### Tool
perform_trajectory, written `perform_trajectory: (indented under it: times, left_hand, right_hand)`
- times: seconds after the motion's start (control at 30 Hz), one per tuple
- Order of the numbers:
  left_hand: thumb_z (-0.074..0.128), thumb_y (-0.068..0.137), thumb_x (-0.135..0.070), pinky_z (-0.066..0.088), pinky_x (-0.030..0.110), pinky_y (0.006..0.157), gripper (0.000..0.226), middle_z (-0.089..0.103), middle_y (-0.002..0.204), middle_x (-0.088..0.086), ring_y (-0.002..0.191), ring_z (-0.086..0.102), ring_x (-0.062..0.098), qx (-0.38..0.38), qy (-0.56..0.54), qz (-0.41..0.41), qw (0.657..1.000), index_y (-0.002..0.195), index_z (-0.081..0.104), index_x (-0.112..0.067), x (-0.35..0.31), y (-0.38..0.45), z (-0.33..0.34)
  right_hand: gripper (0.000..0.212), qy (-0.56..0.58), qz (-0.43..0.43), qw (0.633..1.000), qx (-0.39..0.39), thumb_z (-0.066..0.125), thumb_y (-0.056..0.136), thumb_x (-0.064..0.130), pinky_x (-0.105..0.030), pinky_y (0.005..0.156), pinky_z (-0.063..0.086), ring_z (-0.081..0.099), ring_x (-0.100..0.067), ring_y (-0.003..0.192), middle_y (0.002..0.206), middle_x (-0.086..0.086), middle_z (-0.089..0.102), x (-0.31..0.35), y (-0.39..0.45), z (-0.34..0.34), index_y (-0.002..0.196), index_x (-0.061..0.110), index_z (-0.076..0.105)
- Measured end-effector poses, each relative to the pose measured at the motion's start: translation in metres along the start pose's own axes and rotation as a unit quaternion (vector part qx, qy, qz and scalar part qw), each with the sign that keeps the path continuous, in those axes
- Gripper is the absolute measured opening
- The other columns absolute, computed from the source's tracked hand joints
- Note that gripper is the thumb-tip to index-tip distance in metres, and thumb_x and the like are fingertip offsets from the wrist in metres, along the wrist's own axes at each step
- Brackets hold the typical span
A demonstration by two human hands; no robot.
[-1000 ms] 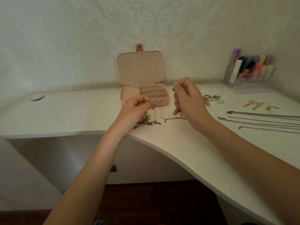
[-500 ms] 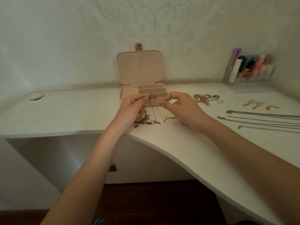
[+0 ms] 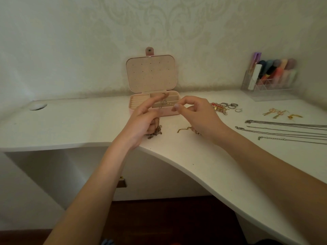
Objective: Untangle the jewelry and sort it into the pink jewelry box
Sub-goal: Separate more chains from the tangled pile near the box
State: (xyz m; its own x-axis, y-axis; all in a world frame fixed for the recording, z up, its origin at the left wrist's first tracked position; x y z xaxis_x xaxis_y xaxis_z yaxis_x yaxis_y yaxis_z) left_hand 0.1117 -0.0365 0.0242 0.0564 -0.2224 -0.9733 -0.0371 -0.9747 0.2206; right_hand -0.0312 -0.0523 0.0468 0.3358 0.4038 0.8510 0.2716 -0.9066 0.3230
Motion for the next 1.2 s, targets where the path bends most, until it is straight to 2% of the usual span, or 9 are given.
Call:
perform_trajectory:
  times: [0.13, 0.23, 0.4, 0.57, 0.77, 0.9, 1.07, 1.13, 1.2]
  left_hand:
    - [0.041, 0.090, 0.007, 0.020, 0.016, 0.036, 0.055, 0.036, 0.057, -0.002, 0.042, 0.022, 0.007, 0.033, -0.008, 0.000, 0.999, 0.124, 0.058, -0.033, -0.001, -0.001, 0.006]
    - [0.041, 0.089, 0.008, 0.022, 0.017, 0.036, 0.055, 0.037, 0.079, 0.010, 0.043, 0.025, 0.008, 0.045, 0.000, -0.006, 0.999, 0.121, 0.058, -0.033, -0.001, -0.002, 0.009]
    - [0.050, 0.085, 0.000, 0.026, 0.019, 0.038, 0.051, 0.030, 0.062, 0.008, 0.040, 0.028, 0.013, 0.050, 0.031, -0.004, 0.998, 0.125, 0.058, -0.030, 0.000, -0.002, 0.010]
    - [0.047, 0.086, 0.007, 0.027, 0.017, 0.038, 0.053, 0.032, 0.037, -0.009, 0.030, 0.031, 0.011, 0.022, 0.046, -0.003, 0.999, 0.129, 0.054, -0.024, -0.003, -0.004, 0.006]
    - [0.053, 0.091, -0.007, 0.033, 0.018, 0.036, 0.033, 0.028, 0.047, 0.001, 0.031, 0.029, 0.011, -0.005, 0.005, 0.004, 1.000, 0.117, 0.063, -0.026, -0.003, -0.005, 0.002]
    - [0.055, 0.093, -0.019, 0.029, 0.015, 0.035, 0.020, 0.068, 0.065, -0.006, 0.028, 0.036, 0.010, -0.027, 0.027, 0.030, 0.999, 0.106, 0.066, -0.030, -0.009, -0.005, 0.001]
    - [0.059, 0.090, -0.014, 0.024, 0.014, 0.033, 0.021, 0.069, 0.080, 0.018, 0.026, 0.035, 0.009, -0.038, 0.037, 0.040, 0.998, 0.106, 0.068, -0.023, -0.008, -0.005, -0.001]
    - [0.058, 0.090, -0.012, 0.024, 0.014, 0.033, 0.021, 0.066, 0.076, 0.021, 0.026, 0.034, 0.009, -0.026, 0.036, 0.043, 0.998, 0.107, 0.069, -0.020, -0.007, -0.004, 0.000]
    - [0.058, 0.090, -0.008, 0.024, 0.015, 0.033, 0.023, 0.061, 0.054, 0.007, 0.026, 0.033, 0.008, -0.013, 0.034, 0.039, 0.999, 0.108, 0.069, -0.017, -0.004, -0.004, 0.000]
  right_hand:
    - [0.019, 0.013, 0.040, 0.999, 0.020, 0.056, 0.092, 0.030, -0.023, 0.043, 0.029, 0.032, -0.004, 0.035, 0.045, 0.012, 0.041, -0.005, 0.000, 0.006, 0.092, 0.017, 0.070]
    - [0.025, 0.044, 0.044, 0.997, 0.043, 0.054, 0.094, 0.034, -0.023, 0.041, 0.028, 0.030, -0.007, 0.041, 0.036, 0.020, 0.040, -0.002, -0.002, 0.012, 0.105, 0.018, 0.070]
    - [0.005, 0.107, 0.064, 0.991, 0.038, 0.065, 0.089, 0.024, -0.022, 0.042, 0.022, 0.024, -0.008, 0.040, 0.037, 0.017, 0.043, -0.004, -0.002, 0.011, 0.086, 0.020, 0.063]
    - [0.008, 0.125, 0.104, 0.986, 0.040, 0.069, 0.085, 0.022, -0.018, 0.037, 0.021, 0.024, -0.008, 0.039, 0.049, 0.007, 0.035, -0.014, 0.000, 0.010, 0.081, 0.024, 0.062]
    - [0.010, 0.126, 0.121, 0.982, 0.065, 0.063, 0.088, 0.021, -0.017, 0.035, 0.021, 0.023, -0.010, 0.039, 0.047, 0.004, 0.030, -0.016, -0.001, 0.012, 0.080, 0.023, 0.059]
    - [0.014, 0.106, 0.104, 0.986, 0.077, 0.064, 0.087, 0.018, -0.019, 0.037, 0.025, 0.026, -0.012, 0.046, 0.047, 0.007, 0.036, -0.011, -0.004, 0.015, 0.075, 0.023, 0.059]
    - [0.008, 0.084, 0.099, 0.987, 0.093, 0.060, 0.090, 0.022, -0.019, 0.038, 0.021, 0.023, -0.011, 0.041, 0.042, 0.010, 0.037, -0.007, -0.005, 0.018, 0.087, 0.015, 0.062]
    - [0.019, 0.088, 0.100, 0.987, 0.090, 0.060, 0.091, 0.029, -0.018, 0.035, 0.021, 0.025, -0.008, 0.037, 0.043, 0.008, 0.037, -0.005, -0.006, 0.018, 0.094, 0.011, 0.066]
    - [0.016, 0.089, 0.080, 0.990, 0.077, 0.063, 0.090, 0.026, -0.010, 0.033, 0.023, 0.032, -0.003, 0.030, 0.037, 0.016, 0.043, 0.000, -0.007, 0.016, 0.094, 0.010, 0.065]
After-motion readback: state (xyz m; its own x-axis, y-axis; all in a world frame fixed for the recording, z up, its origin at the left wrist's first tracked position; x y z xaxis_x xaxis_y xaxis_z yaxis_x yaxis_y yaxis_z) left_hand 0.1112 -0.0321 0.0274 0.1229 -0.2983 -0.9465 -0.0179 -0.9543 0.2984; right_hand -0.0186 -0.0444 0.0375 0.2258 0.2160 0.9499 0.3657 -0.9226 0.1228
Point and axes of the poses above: each hand's wrist, its own y-axis towards the middle knuckle, its own z-axis out of the palm, x = y × z, the point moved 8 cm from there along y, towards the middle knuckle
